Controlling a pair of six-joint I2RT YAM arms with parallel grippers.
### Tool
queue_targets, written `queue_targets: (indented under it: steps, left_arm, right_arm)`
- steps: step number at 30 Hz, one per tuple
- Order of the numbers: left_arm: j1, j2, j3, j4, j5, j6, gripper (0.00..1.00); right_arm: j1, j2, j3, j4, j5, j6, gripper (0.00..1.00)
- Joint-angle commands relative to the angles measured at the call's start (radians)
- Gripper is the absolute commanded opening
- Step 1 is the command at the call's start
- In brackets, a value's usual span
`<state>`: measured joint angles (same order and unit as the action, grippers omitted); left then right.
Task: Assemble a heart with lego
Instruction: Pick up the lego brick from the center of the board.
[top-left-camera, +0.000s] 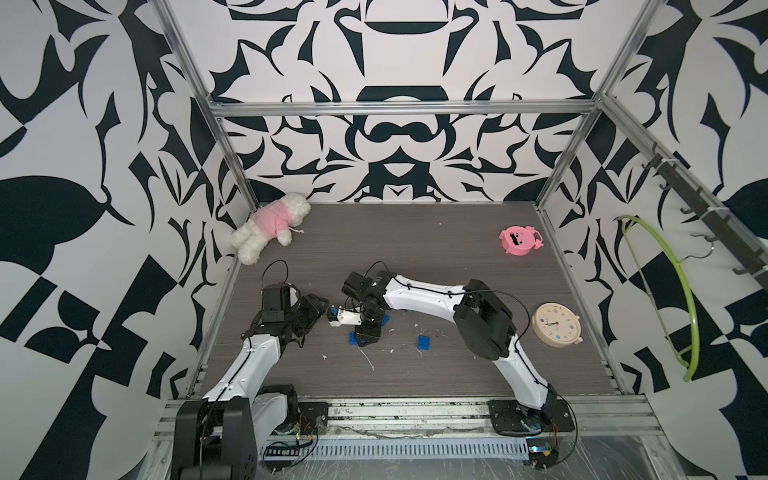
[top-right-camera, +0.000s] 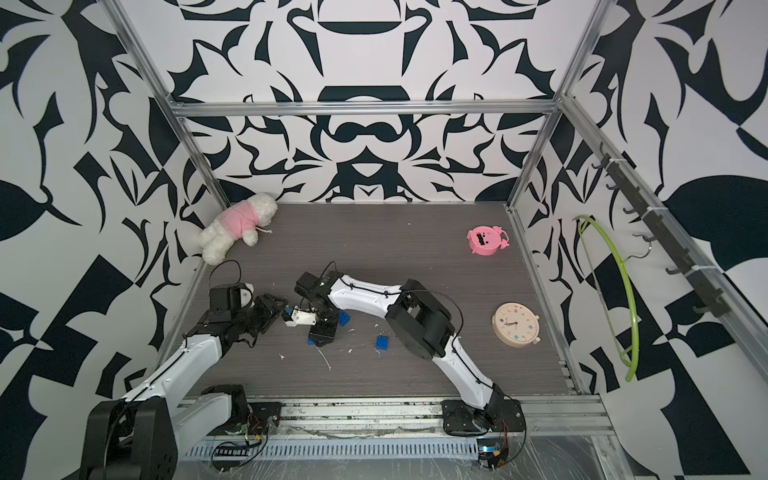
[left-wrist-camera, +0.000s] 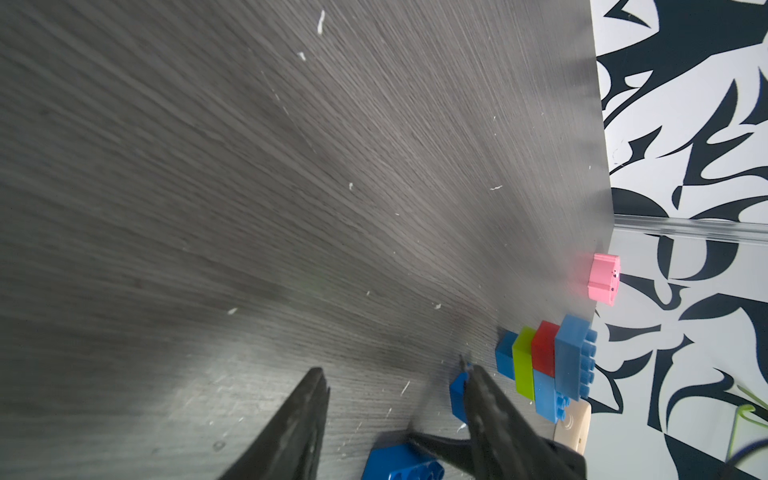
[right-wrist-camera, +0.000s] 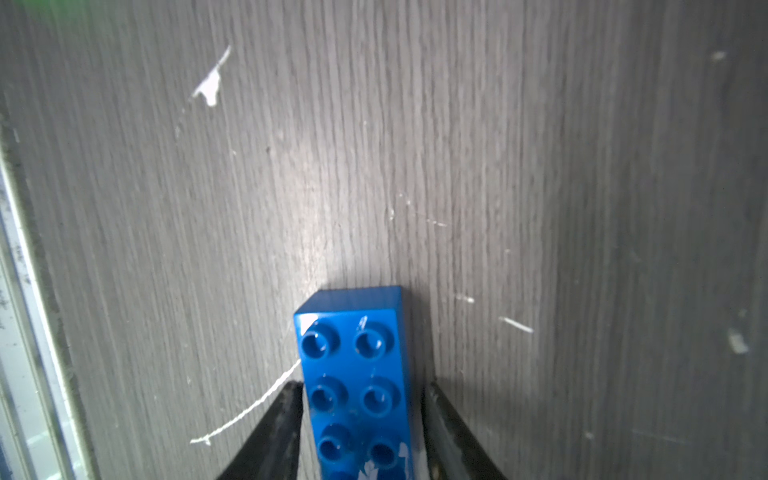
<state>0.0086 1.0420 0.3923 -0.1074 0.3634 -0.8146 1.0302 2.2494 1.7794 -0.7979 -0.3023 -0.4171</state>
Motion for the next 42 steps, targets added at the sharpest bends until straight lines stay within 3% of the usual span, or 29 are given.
queue_targets:
  steps: [1,15,20,25,34,42]
  left_arm:
    - [0.005,0.005,-0.017,0.015,0.013,0.005,0.56]
    - [0.005,0.034,-0.030,0.061,0.044,-0.011,0.56]
    - [0.004,0.057,-0.033,0.134,0.111,-0.016,0.57]
    - [-0.008,0.108,-0.027,0.246,0.224,-0.035,0.61]
    - [-0.183,0.302,0.069,0.425,0.271,-0.047,0.62]
    - [-0.301,0.457,0.178,0.561,0.283,-0.102,0.62]
  right_arm:
    - [0.005,-0.038,0.022,0.008,-0.017,0.011,0.48]
    - [0.005,-0.063,0.009,0.026,-0.042,0.038,0.26]
    - [-0.030,-0.168,-0.052,0.072,-0.057,0.109,0.22]
    - [-0.126,-0.367,-0.188,0.107,-0.069,0.185,0.18]
    - [-0.354,-0.603,-0.427,0.095,0.002,0.195,0.11]
    - [-0.366,-0.563,-0.416,0.062,0.101,0.186,0.11]
